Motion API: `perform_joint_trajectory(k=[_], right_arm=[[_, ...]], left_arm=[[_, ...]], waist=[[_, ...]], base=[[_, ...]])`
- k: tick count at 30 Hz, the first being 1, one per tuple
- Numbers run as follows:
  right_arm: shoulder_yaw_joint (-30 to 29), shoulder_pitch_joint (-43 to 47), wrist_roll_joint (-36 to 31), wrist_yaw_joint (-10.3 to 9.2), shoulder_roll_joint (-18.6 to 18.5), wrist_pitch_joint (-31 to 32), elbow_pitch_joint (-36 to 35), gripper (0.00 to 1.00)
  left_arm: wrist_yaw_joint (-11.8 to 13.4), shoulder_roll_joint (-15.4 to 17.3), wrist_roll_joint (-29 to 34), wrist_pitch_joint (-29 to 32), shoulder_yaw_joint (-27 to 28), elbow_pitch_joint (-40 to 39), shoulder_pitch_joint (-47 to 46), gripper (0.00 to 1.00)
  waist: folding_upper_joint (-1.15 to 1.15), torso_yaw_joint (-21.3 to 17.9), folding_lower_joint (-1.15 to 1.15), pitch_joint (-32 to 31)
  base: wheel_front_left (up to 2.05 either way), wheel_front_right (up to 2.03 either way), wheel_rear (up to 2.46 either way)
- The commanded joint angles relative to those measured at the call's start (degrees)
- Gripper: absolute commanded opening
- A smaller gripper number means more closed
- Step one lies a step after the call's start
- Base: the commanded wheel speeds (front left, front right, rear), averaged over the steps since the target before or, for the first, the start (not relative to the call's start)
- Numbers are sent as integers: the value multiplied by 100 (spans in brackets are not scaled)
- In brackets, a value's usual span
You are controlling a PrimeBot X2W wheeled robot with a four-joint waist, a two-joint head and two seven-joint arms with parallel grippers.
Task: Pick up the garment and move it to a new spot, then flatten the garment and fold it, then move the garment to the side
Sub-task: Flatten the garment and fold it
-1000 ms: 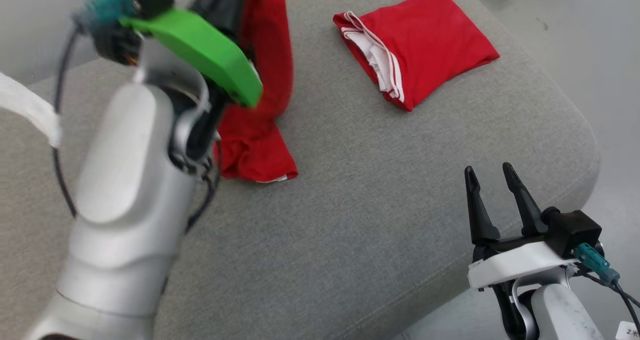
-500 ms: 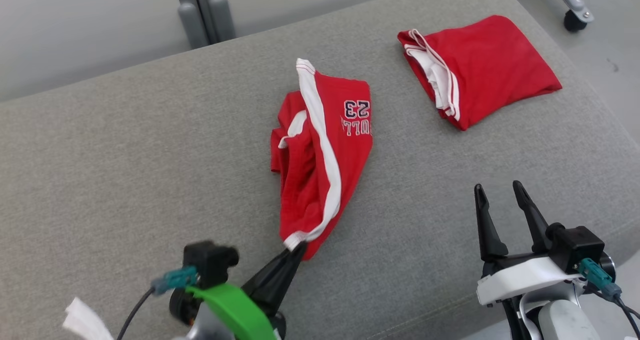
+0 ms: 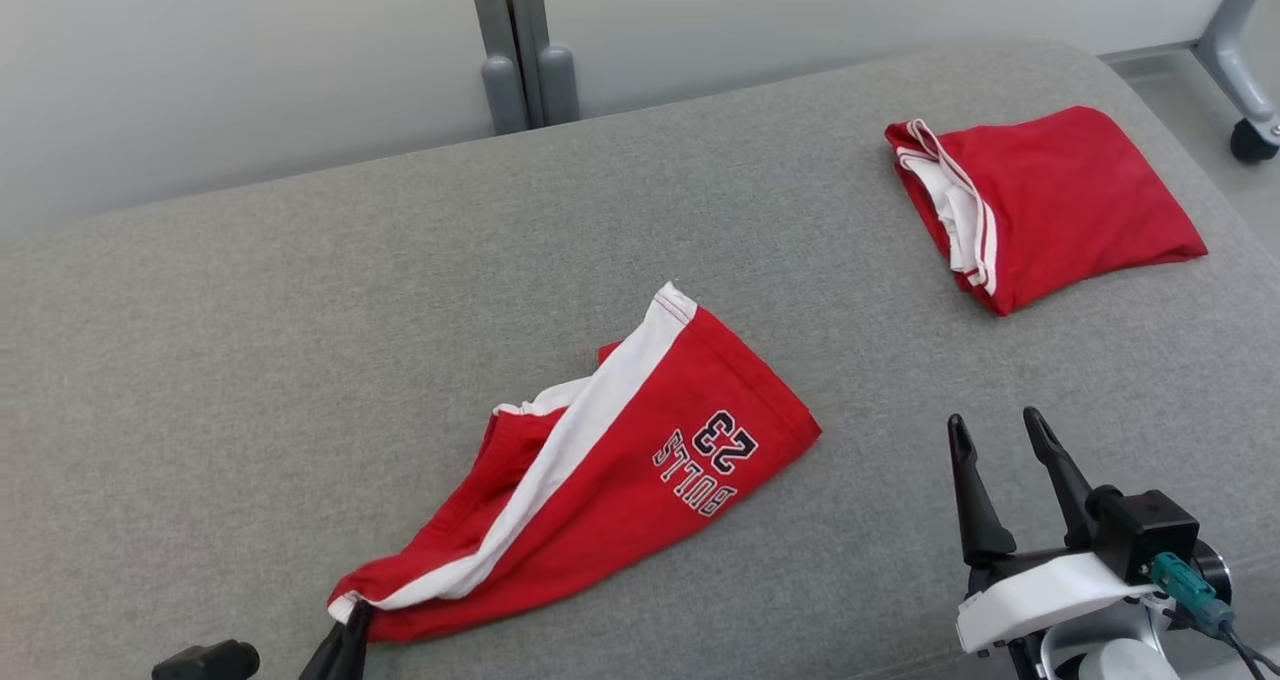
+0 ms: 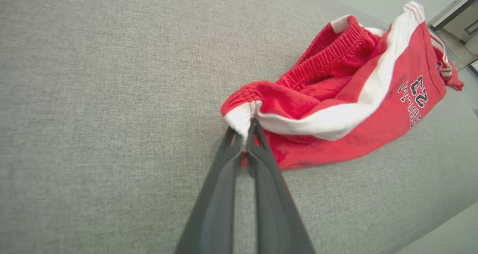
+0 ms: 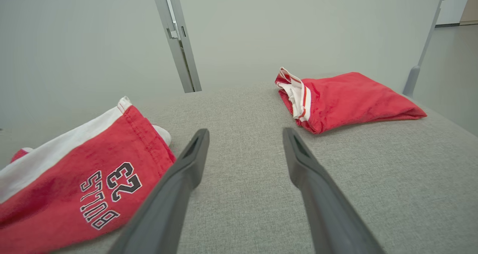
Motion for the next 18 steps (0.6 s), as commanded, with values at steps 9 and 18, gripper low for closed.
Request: perform_joint_trajectory(k=[9, 18], right_arm=[[-10, 107, -59, -9, -13, -14, -24, 100], [37, -53, 12, -9, -13, -14, -58, 100]], left_arm=[[19, 107, -491, 156, 323, 57, 212, 100], [728, 529, -327, 831, 404, -1267, 14, 100]], waist=[[0, 156, 0, -140], [0, 52, 0, 92]], base=[[0, 0, 0], [0, 0, 0]])
